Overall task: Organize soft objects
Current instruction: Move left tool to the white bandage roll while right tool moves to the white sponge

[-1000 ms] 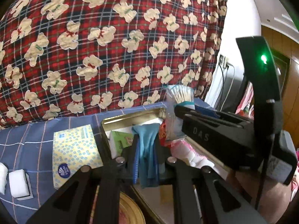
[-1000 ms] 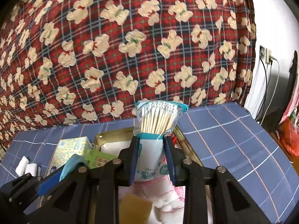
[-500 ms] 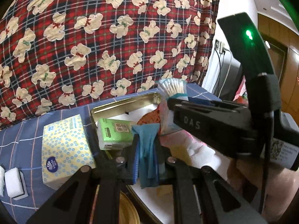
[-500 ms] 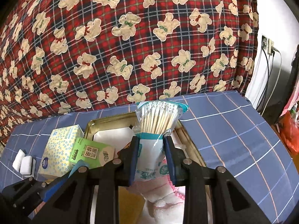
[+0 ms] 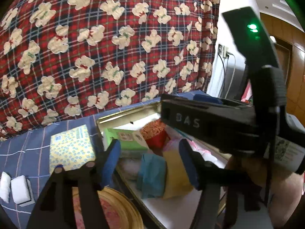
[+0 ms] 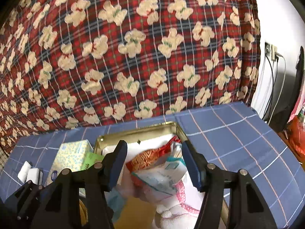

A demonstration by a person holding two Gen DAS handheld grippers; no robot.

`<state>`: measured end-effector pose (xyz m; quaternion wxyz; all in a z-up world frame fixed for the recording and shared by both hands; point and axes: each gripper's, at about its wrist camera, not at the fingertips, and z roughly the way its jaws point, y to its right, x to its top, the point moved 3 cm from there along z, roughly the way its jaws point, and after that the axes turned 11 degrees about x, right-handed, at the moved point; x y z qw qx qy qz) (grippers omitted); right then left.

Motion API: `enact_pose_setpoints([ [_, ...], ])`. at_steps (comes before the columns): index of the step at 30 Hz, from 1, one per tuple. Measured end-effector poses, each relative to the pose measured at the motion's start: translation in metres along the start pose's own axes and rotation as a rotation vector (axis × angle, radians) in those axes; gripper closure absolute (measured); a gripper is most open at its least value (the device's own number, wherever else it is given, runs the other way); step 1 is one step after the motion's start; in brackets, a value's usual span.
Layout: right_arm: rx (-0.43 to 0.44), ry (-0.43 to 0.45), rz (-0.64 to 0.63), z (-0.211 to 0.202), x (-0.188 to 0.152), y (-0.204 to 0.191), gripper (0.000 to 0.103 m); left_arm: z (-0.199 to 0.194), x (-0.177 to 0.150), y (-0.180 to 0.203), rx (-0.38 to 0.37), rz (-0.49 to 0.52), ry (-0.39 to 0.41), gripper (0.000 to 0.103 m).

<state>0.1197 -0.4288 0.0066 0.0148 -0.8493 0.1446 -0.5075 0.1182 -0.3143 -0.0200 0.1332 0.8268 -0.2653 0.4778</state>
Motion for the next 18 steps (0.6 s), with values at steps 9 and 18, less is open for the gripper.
enact_pose_setpoints([
  [9,0.052,0.177,0.024,-0.029,0.011,-0.006,0.041,-0.025,0.007,-0.035,0.086,-0.061,0.045,0.033],
  [18,0.233,0.223,-0.068,-0.036,0.004,-0.056,0.04,-0.071,0.001,-0.138,0.307,-0.157,0.137,0.02],
])
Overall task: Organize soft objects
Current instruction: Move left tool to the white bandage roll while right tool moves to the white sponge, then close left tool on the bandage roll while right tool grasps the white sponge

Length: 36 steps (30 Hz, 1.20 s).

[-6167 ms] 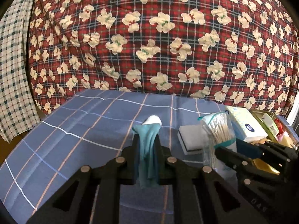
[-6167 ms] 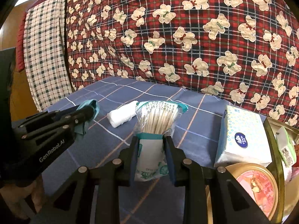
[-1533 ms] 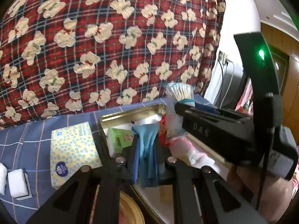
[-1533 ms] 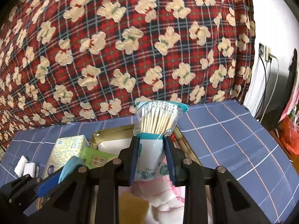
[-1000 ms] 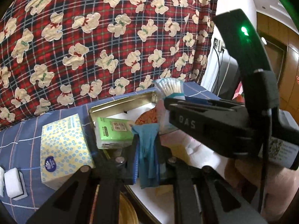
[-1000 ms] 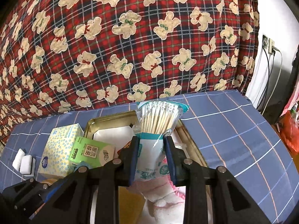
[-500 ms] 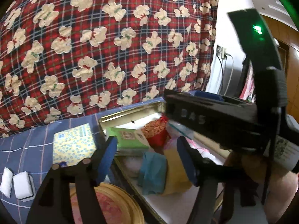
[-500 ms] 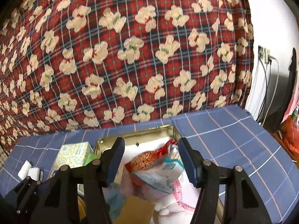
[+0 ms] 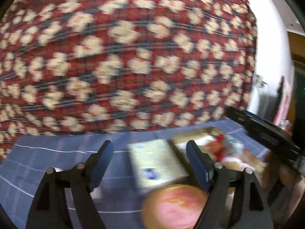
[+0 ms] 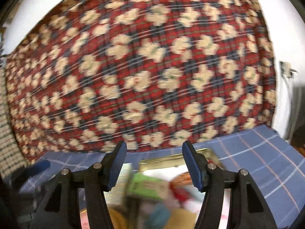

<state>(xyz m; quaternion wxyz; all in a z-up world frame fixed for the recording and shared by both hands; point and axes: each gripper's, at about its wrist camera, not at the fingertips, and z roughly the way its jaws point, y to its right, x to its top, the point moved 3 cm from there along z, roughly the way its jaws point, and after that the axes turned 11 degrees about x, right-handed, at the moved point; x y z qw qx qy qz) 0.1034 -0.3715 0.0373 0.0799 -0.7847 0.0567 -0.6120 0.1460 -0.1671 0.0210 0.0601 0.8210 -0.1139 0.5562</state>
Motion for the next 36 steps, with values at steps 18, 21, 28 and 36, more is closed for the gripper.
enact_pose_setpoints([
  [18,0.352,-0.342,-0.063,0.074,-0.059,-0.172,0.039,0.079,-0.051,-0.187,0.439,-0.121,-0.307,0.014],
  [21,0.343,-0.425,-0.095,0.09,-0.076,-0.191,0.039,0.08,-0.056,-0.196,0.396,-0.188,-0.342,0.013],
  [28,0.292,-0.53,-0.113,0.123,-0.109,-0.213,0.039,0.087,-0.067,-0.199,0.368,-0.195,-0.409,0.014],
  [36,0.277,-0.59,-0.104,0.146,-0.129,-0.215,0.039,0.095,-0.074,-0.186,0.337,-0.137,-0.448,0.014],
])
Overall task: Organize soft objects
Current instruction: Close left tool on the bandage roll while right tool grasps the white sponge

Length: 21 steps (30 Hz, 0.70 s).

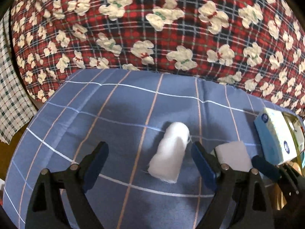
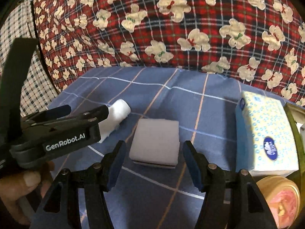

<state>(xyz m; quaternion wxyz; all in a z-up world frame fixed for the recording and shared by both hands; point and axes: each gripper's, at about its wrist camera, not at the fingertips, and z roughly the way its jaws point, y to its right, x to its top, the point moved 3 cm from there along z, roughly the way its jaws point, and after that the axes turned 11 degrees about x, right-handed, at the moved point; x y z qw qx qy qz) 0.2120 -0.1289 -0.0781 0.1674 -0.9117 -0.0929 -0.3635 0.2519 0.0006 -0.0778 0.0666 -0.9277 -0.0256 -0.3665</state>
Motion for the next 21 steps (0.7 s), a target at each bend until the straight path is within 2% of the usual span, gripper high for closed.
enact_pose_setpoints([
  [10,0.006,-0.024,0.0,0.011,-0.005,0.008,0.04,0.018,-0.009,0.011,0.02,0.058,-0.055,0.015],
  [12,0.013,-0.024,0.007,0.01,-0.005,0.01,0.044,0.021,-0.011,0.012,0.019,0.064,-0.065,0.017],
  [14,0.028,-0.034,0.003,0.012,-0.006,0.009,0.046,0.024,-0.013,0.012,0.012,0.058,-0.075,0.025],
  [16,0.037,-0.031,0.008,0.012,-0.006,0.009,0.047,0.027,-0.014,0.013,0.017,0.069,-0.082,0.039],
  [17,0.045,-0.029,0.016,0.012,-0.006,0.011,0.047,0.027,-0.015,0.015,0.007,0.074,-0.08,0.042],
  [18,0.054,-0.028,0.025,0.011,-0.006,0.013,0.048,0.026,-0.015,0.016,-0.001,0.075,-0.075,0.049],
  [19,0.06,-0.03,0.033,0.011,-0.007,0.014,0.048,0.024,-0.015,0.019,-0.013,0.082,-0.067,0.062],
  [20,0.061,-0.029,0.033,0.011,-0.007,0.014,0.049,0.022,-0.016,0.022,-0.026,0.089,-0.062,0.066],
  [21,0.057,-0.027,0.029,0.01,-0.007,0.014,0.05,0.021,-0.017,0.023,-0.02,0.094,-0.057,0.066],
])
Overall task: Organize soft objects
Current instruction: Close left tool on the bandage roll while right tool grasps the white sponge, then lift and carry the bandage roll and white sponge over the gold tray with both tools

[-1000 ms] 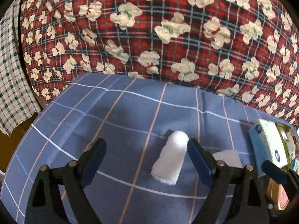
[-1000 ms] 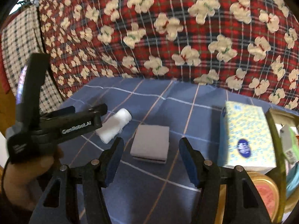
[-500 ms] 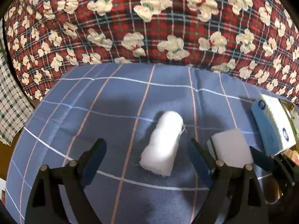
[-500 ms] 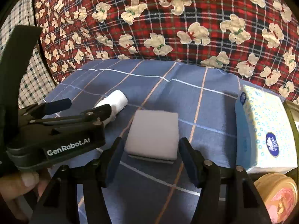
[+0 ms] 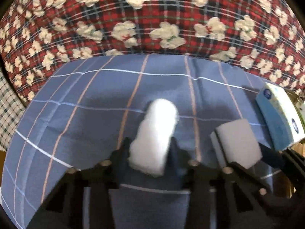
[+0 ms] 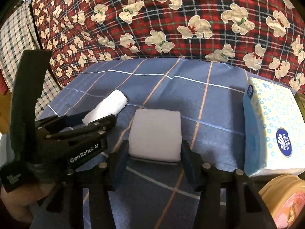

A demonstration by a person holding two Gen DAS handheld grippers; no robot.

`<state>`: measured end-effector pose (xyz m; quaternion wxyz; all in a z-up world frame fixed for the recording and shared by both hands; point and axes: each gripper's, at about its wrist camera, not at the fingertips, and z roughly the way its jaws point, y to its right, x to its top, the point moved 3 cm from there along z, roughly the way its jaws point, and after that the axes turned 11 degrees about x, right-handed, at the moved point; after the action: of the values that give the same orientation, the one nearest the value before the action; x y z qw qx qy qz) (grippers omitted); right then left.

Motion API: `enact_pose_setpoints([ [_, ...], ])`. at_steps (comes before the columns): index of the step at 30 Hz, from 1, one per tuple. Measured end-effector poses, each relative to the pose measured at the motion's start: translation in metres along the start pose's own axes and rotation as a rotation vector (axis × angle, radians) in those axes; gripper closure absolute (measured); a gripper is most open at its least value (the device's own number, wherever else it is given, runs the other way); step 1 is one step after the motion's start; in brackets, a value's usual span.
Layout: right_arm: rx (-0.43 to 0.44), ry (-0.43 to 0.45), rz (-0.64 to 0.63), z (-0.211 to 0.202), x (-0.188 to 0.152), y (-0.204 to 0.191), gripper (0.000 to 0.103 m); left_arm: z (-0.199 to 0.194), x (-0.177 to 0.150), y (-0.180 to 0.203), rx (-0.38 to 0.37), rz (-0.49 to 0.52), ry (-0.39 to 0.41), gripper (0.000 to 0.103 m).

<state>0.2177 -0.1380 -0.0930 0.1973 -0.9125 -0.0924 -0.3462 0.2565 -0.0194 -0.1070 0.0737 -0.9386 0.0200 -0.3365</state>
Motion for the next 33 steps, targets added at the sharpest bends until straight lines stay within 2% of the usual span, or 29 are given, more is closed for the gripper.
enact_pose_setpoints([
  [9,-0.05,0.056,-0.045,-0.012,0.0,-0.006,0.05,-0.003,-0.001,0.0,-0.007,-0.002,0.008,0.069],
  [18,-0.046,0.103,-0.044,-0.019,0.0,-0.005,0.05,-0.009,-0.002,0.0,-0.001,-0.026,0.03,0.07],
  [27,-0.044,0.147,-0.055,-0.026,0.0,-0.008,0.05,-0.027,-0.004,-0.003,-0.017,-0.076,0.105,0.071],
  [33,-0.043,0.165,-0.054,-0.028,-0.001,-0.007,0.05,-0.03,-0.004,-0.006,-0.02,-0.086,0.121,0.071],
])
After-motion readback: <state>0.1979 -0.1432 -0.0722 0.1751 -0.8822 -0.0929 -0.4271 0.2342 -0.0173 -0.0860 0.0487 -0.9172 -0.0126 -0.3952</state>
